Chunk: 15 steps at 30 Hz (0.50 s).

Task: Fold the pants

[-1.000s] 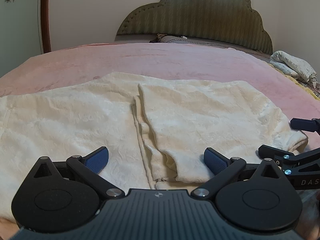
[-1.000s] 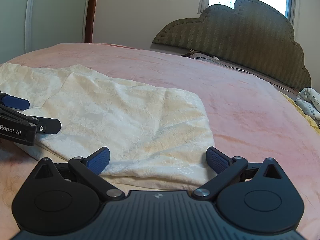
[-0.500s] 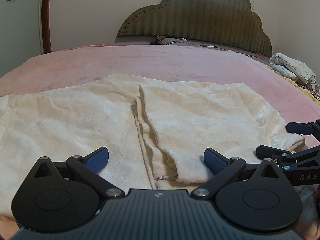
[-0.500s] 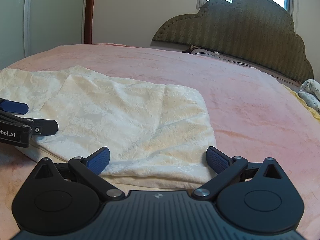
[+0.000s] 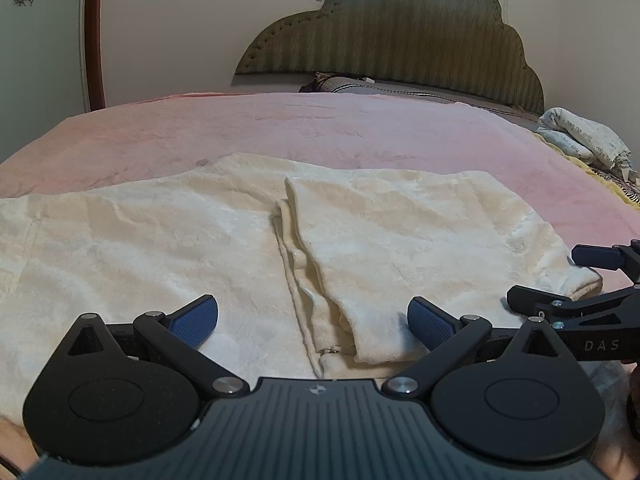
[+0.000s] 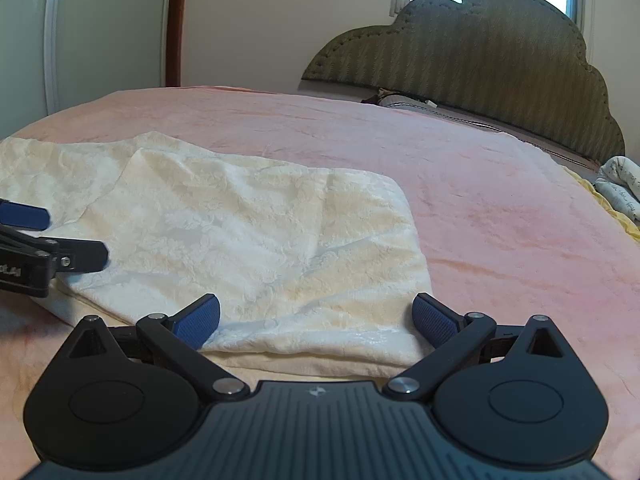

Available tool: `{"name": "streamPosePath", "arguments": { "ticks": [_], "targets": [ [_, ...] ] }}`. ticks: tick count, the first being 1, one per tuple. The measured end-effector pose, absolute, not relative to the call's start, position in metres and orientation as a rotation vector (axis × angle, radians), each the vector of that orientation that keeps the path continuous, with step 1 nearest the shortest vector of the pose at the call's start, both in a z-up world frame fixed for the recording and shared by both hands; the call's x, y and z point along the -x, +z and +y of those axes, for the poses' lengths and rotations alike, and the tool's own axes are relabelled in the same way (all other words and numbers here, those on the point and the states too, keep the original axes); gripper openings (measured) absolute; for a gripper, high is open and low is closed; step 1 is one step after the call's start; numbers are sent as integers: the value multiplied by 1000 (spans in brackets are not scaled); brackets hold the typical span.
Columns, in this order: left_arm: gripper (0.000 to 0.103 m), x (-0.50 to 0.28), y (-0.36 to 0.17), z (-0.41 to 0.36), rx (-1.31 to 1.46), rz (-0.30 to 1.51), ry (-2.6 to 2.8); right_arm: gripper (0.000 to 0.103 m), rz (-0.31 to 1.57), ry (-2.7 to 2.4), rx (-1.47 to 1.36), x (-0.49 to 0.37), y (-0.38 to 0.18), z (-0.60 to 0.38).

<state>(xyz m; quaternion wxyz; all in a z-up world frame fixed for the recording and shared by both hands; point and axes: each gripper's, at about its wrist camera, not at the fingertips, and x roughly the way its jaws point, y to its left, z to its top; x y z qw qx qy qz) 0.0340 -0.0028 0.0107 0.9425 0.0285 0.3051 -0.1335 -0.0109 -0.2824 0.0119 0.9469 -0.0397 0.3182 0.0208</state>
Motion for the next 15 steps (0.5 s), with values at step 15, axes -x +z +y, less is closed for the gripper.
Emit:
{"name": "streamPosePath", "arguments": {
  "ticks": [15],
  "targets": [
    [102, 12, 83, 214, 329, 559, 96, 103, 348, 534, 329, 40, 76, -100]
  ]
}}
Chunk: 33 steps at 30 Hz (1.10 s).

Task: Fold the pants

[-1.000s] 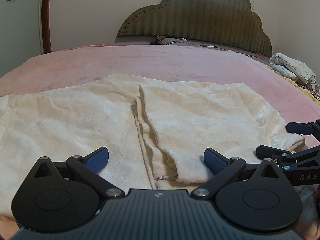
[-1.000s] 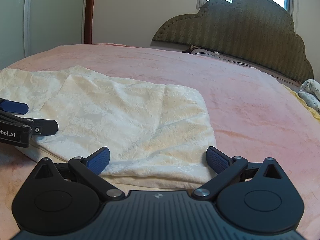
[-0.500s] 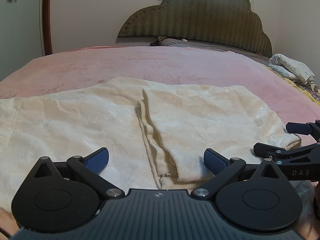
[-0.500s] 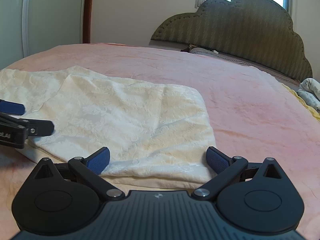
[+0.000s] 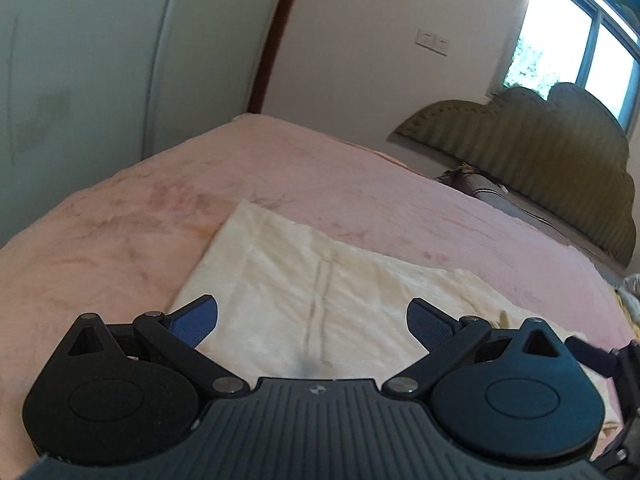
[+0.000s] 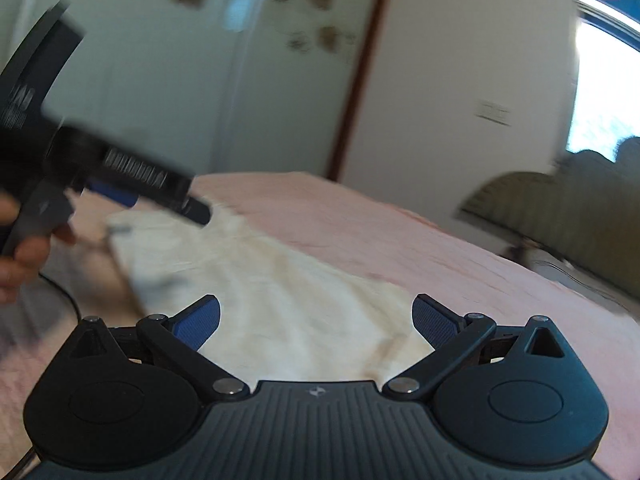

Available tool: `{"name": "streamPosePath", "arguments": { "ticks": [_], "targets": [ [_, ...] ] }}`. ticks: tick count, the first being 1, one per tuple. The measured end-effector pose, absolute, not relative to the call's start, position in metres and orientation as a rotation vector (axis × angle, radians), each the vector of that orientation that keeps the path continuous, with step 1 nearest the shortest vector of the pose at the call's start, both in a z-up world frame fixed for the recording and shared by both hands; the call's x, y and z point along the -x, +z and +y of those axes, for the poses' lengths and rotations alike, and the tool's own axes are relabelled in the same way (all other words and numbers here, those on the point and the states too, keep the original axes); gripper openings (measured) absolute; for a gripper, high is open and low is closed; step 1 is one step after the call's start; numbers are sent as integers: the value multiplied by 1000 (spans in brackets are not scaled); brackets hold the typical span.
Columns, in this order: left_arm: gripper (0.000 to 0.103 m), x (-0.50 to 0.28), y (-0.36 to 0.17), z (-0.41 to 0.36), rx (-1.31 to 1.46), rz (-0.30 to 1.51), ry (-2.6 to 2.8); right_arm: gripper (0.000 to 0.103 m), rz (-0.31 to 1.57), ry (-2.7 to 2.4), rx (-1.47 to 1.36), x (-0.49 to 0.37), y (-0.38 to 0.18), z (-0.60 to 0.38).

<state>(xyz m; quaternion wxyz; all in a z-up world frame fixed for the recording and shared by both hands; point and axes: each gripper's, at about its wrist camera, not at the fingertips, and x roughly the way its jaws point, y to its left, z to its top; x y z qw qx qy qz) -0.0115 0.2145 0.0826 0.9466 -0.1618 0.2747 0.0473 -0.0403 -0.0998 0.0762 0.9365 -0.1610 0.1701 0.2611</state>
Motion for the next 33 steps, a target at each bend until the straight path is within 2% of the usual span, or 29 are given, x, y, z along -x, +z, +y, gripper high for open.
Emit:
{"name": "streamPosePath", "arguments": {
  "ticks": [6, 12, 20, 24, 30, 32, 33],
  "targets": [
    [101, 25, 79, 258, 344, 598, 193, 102, 390, 672, 505, 37, 49, -27],
    [101, 24, 66, 273, 433, 652, 143, 102, 487, 687, 511, 22, 32, 2],
    [102, 17, 52, 276, 522, 690, 96, 102, 526, 653, 516, 12, 24, 16],
    [102, 14, 46, 283, 620, 702, 72, 102, 486, 620, 551, 13, 22, 23],
    [102, 10, 38, 300, 778, 703, 25, 102, 267, 542, 828, 34, 9, 55],
    [102, 7, 35, 307, 825, 709, 8, 93, 230, 549, 874, 36, 8, 65],
    [102, 6, 34, 309, 844, 709, 1, 83, 229, 561, 885, 35, 8, 69]
  ]
}}
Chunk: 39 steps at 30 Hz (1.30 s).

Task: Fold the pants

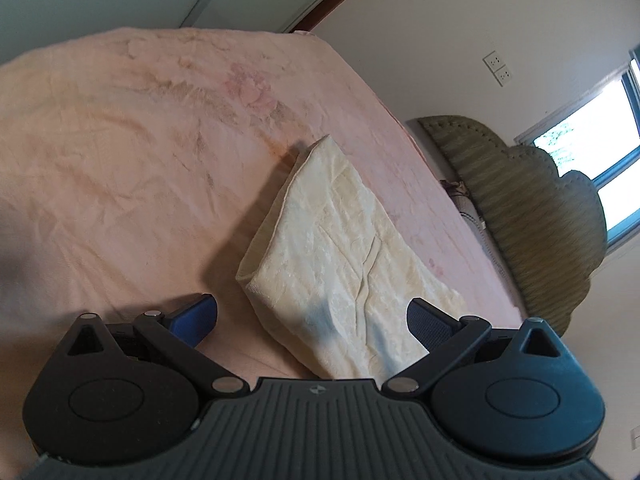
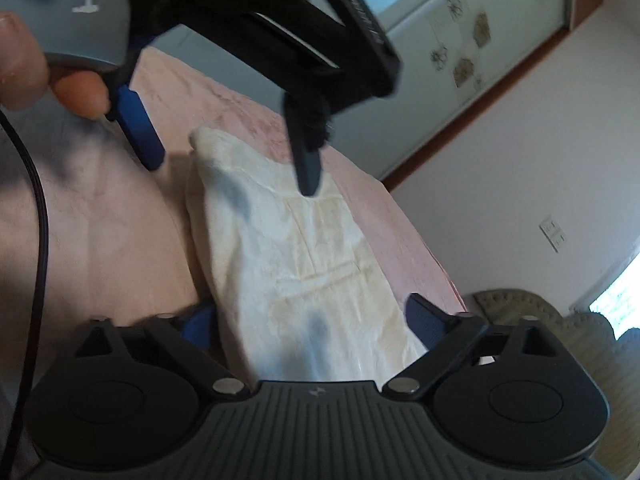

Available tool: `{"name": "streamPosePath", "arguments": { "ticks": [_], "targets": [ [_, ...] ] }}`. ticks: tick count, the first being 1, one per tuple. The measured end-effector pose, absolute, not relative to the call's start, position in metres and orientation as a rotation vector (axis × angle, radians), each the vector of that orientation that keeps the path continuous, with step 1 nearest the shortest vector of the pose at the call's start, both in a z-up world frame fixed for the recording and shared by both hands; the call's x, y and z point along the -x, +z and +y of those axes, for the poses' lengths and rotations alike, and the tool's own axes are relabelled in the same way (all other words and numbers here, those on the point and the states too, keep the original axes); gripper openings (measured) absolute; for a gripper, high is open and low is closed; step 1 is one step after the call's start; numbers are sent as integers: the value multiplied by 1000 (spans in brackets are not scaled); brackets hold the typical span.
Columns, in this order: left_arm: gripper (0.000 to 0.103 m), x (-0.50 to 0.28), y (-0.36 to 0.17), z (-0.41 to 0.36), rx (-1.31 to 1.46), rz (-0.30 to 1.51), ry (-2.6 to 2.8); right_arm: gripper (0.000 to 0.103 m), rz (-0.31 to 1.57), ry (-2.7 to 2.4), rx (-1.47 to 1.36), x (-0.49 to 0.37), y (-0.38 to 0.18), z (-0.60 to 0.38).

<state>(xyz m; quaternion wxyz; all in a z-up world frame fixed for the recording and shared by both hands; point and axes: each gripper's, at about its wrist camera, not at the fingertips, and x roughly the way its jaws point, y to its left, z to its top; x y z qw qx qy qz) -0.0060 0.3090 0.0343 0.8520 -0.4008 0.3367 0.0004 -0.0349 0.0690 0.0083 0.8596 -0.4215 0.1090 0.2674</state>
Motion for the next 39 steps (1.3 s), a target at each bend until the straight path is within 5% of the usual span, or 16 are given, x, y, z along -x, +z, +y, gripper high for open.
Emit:
{"name": "streamPosePath", "arguments": {
  "ticks": [4, 9, 17, 19, 23, 27, 30, 39],
  "targets": [
    [102, -3, 31, 315, 902, 714, -35, 40, 205, 610, 922, 35, 4, 81],
    [102, -26, 26, 319, 993, 727, -103, 19, 223, 655, 840, 28, 14, 78],
    [100, -86, 11, 326, 1152, 752, -138, 19, 353, 781, 644, 7, 46, 47],
    [92, -92, 13, 326, 1123, 752, -143, 19, 424, 933, 558, 5, 59, 31],
    [55, -95, 11, 325, 1060, 778, -97, 19, 498, 1013, 248, -26, 88, -6],
    [15, -90, 11, 324, 986, 780, -51, 20, 629, 767, 249, -69, 63, -6],
    [13, -84, 22, 314, 891, 750, -33, 20, 683, 744, 267, -81, 36, -1],
    [13, -43, 112, 214, 570, 529, -95, 21, 526, 804, -61, -47, 86, -48]
  ]
}}
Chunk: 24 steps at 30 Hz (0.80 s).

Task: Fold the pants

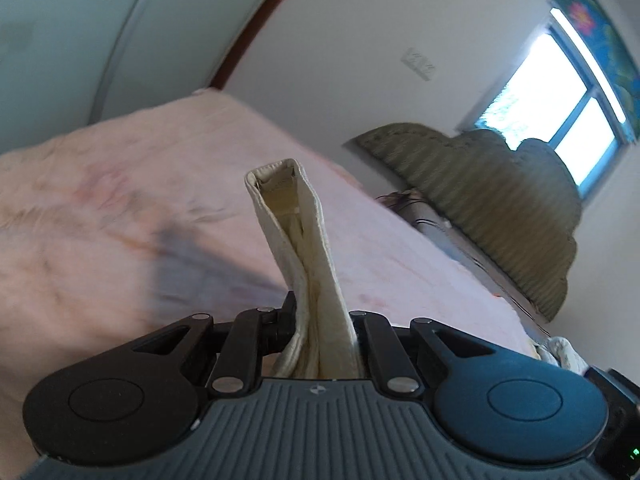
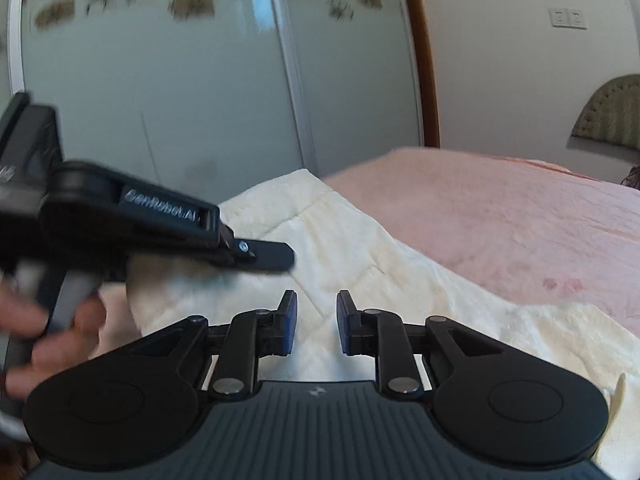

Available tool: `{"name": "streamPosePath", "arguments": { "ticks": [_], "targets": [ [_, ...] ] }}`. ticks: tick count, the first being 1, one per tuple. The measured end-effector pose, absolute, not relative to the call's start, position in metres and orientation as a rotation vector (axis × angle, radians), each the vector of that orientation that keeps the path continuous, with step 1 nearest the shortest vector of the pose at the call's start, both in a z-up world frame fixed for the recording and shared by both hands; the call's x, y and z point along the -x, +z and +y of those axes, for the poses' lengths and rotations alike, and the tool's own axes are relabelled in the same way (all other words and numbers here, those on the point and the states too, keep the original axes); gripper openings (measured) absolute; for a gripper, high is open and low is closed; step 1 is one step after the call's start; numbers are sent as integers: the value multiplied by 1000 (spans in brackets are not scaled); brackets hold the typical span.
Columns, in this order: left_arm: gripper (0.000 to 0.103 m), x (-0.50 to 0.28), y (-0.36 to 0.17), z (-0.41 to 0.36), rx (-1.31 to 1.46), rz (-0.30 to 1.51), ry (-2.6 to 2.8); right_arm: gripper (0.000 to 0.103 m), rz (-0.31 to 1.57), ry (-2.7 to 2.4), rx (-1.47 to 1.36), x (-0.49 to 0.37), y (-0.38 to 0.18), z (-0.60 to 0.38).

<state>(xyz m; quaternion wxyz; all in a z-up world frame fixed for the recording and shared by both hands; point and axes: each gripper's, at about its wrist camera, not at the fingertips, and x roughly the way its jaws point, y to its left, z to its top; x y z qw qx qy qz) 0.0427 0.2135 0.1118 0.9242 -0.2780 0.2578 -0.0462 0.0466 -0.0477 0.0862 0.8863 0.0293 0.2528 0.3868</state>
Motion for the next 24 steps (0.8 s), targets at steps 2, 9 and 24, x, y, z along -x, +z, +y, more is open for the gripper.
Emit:
{"name": "streamPosePath", "arguments": {
  "ticks": [2, 9, 24],
  "targets": [
    [13, -33, 124, 187, 521, 490, -102, 21, 492, 781, -110, -41, 93, -64],
    [16, -29, 142, 95, 459, 444, -236, 21, 416, 707, -314, -24, 96, -149],
    [24, -79, 94, -107, 296, 558, -526, 21, 447, 377, -567, -33, 56, -314]
  ]
}}
